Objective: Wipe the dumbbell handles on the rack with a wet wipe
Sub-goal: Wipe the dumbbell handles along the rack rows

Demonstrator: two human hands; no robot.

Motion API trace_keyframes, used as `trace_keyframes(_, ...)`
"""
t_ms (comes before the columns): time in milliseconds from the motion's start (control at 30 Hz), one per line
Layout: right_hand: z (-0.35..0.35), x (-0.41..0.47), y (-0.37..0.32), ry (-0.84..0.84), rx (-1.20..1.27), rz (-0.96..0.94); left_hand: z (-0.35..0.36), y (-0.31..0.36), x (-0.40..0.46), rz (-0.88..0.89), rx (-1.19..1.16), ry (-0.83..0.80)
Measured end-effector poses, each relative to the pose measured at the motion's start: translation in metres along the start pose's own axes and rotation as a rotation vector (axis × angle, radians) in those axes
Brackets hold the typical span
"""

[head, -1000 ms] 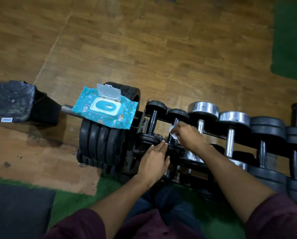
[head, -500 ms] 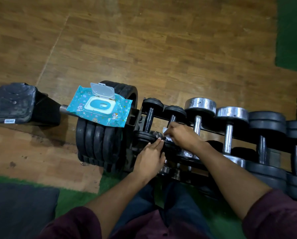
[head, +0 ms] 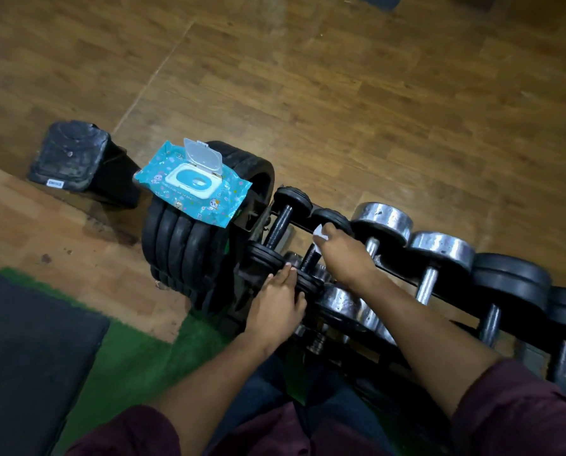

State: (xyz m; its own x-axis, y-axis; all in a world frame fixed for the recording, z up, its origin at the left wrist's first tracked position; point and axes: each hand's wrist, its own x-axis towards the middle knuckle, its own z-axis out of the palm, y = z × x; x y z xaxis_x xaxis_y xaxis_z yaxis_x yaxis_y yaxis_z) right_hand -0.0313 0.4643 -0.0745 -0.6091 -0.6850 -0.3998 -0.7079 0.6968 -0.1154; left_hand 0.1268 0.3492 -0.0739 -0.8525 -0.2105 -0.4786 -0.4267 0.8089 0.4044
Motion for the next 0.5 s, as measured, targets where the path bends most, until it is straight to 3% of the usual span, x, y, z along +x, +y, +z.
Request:
trace_keyframes(300, 0.01, 0.001, 0.003, 0.045, 0.231, 0.152, 0.007, 0.023, -0.011, -0.095, -0.055, 0.086)
trace_keyframes(500, 0.015, 0.007, 0.002, 0.065, 1.104, 0.671, 0.008, 0.023, -0.007, -0.123, -0.09, 0.065)
